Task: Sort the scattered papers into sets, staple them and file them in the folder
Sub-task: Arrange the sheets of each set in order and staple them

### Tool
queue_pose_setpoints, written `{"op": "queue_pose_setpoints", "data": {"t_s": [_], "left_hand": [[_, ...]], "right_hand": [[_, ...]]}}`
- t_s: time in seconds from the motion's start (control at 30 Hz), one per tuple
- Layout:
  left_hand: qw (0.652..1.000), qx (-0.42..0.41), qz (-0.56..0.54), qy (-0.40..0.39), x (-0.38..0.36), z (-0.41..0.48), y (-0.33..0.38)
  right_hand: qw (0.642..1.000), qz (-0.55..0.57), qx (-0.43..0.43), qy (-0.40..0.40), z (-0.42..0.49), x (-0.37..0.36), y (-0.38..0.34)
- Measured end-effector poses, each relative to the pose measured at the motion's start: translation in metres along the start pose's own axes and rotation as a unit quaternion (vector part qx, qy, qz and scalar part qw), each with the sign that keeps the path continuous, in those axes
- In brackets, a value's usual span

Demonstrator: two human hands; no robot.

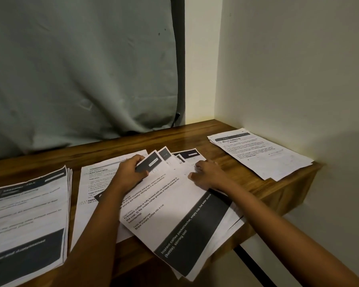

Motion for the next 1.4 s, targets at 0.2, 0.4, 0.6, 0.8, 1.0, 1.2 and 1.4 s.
{"op": "queue_pose_setpoints", "data": {"t_s": [0.2,0.4,0.6,0.8,1.0,1.2,1.4], "left_hand": [[1.0,0.007,0.015,0.008,0.002,0.004,-0.004],[1.0,0.008,0.015,0.003,0.002,0.005,-0.003],[1.0,0.008,0.018,0.003,0.003,0.004,-0.003],[1.0,0.017,0.026,-0.002,0.004,0.004,-0.004],[1.0,0.018,0.011,0.001,0.004,0.002,-0.003],[1.0,0.023,0.008,0.003,0.003,0.001,-0.001],[1.0,0.007,-0.008,0.003,0.002,-0.001,0.002]], "right_hand": [[0.998,0.044,-0.014,0.048,0.013,0.009,0.003],[0.992,0.105,-0.068,0.019,0.025,0.015,-0.001],[0.971,0.214,-0.09,0.048,0.027,0.017,-0.002],[0.925,0.364,-0.087,0.071,0.029,0.025,0.008],[0.868,0.455,-0.164,0.114,0.035,0.029,0.01],[0.866,0.438,-0.163,0.176,0.039,0.043,0.019],[0.887,0.367,-0.057,0.273,0.038,0.066,0.028]]}}
Point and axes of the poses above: each hand's wrist, its own z-axis towards the middle knuckle, its own x-axis out of the back of the hand, y = z × x, the point moved 1 cm from there along z, towards the middle knuckle, and after that the axes turned 4 degrees about -y, right-handed, at the moved point
